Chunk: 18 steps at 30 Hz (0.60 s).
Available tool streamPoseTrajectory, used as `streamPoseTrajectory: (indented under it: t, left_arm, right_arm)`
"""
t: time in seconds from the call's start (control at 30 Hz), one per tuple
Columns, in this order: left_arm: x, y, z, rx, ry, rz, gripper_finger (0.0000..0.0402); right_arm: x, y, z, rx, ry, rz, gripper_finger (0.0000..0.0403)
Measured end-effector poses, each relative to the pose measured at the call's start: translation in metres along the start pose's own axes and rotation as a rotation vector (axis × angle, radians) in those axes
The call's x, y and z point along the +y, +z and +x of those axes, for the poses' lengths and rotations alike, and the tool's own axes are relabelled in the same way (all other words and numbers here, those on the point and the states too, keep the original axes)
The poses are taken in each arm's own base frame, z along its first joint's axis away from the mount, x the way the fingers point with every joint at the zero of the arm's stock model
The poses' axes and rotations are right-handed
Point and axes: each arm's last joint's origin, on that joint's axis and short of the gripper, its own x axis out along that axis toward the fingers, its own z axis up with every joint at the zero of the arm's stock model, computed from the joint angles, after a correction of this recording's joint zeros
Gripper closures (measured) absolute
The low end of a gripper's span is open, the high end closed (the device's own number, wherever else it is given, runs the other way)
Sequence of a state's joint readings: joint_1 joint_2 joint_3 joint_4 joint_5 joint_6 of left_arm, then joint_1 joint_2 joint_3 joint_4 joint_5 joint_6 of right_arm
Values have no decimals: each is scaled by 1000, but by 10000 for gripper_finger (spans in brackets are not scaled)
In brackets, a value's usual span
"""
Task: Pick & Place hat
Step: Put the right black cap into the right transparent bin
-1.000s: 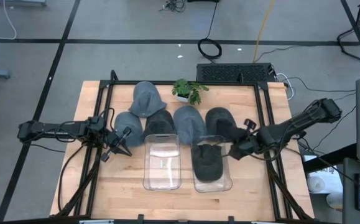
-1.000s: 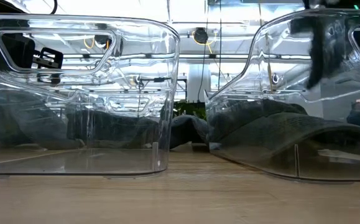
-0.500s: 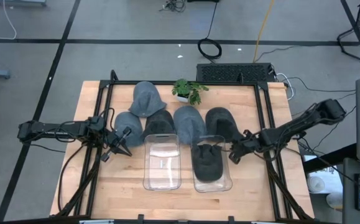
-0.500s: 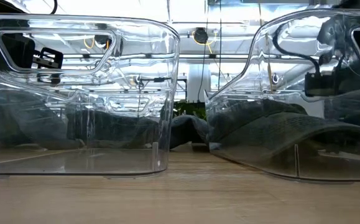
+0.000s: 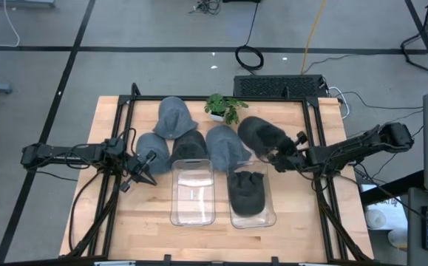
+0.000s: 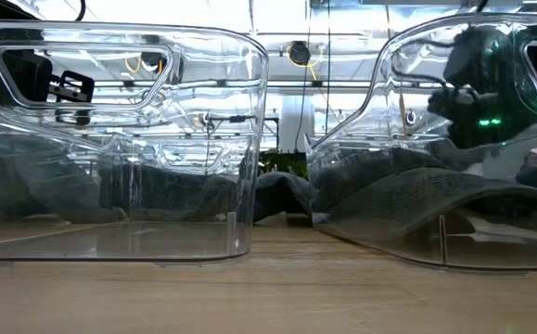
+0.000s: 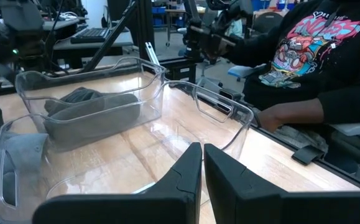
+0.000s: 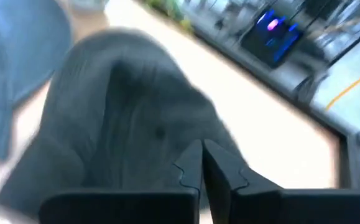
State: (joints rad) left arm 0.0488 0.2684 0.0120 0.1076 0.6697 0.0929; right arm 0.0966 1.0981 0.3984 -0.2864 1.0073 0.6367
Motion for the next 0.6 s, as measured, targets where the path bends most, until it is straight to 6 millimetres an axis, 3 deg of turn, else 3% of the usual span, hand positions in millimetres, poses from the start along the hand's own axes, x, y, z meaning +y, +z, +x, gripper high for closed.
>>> streamPoseTrajectory:
  t: [0.17,0.4,0.6]
  left_arm:
    - [0,0,0,-1,0,1,376]
    - [0,0,0,-1,0,1,376]
    - [0,0,0,-1,0,1,376]
  right_arm:
    - [8,27,2,-109,47,27,398]
    - [16,52,12,-88,546,116,402]
    - [8,49,21,-43,464,98,399]
